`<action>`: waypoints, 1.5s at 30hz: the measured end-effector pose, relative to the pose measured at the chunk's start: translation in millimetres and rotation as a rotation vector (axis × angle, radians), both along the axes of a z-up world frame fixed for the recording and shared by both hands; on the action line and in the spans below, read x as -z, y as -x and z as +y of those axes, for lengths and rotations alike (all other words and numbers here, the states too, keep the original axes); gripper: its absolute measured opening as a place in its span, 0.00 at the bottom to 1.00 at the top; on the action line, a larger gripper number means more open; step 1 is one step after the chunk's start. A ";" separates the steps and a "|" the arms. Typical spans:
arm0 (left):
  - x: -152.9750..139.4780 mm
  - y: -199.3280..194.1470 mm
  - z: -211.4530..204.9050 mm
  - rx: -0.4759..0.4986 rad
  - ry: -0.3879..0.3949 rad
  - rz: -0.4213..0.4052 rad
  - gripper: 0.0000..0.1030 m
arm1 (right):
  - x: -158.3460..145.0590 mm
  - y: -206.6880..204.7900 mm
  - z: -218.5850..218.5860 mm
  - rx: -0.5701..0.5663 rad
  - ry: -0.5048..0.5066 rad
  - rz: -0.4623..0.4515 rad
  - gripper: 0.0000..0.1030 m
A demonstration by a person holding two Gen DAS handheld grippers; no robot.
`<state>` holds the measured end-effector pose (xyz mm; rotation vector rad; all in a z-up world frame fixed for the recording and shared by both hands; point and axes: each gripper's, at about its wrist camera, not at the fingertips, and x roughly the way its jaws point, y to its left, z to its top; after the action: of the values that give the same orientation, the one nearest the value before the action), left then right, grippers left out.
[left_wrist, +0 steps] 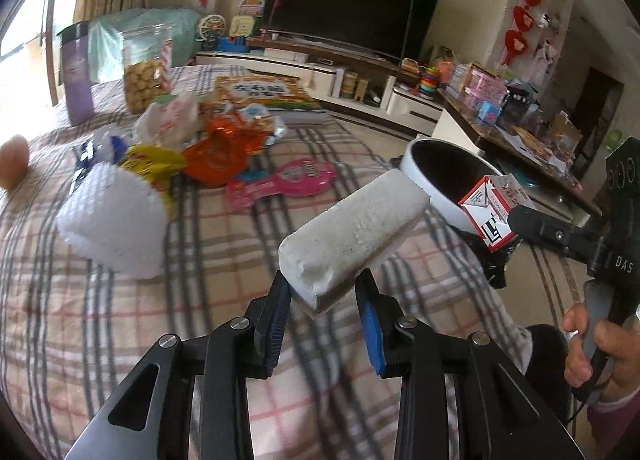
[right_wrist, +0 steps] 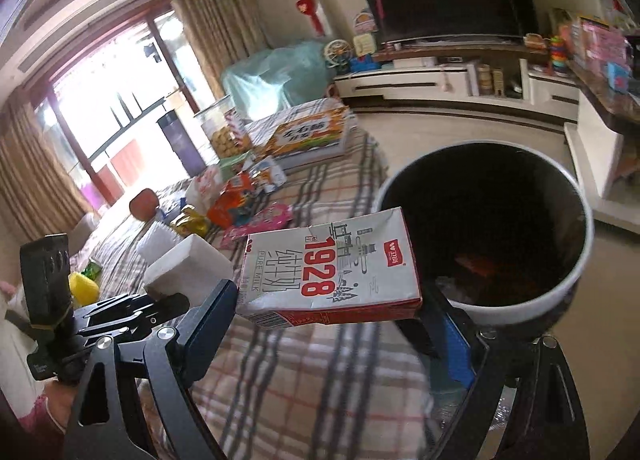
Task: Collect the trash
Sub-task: 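Carry both items over the trash bin and open both tools to drop them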
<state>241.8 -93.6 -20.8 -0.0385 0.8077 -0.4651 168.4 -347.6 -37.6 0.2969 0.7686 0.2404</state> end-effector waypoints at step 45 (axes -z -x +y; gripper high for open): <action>-7.3 -59.0 -143.5 0.135 -0.072 0.001 0.33 | 5.4 -27.3 -99.2 0.119 0.042 0.038 0.89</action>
<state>300.8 -237.1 -13.5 0.0828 0.8306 -0.5632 195.8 -446.7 -43.0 0.3072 0.7892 0.1066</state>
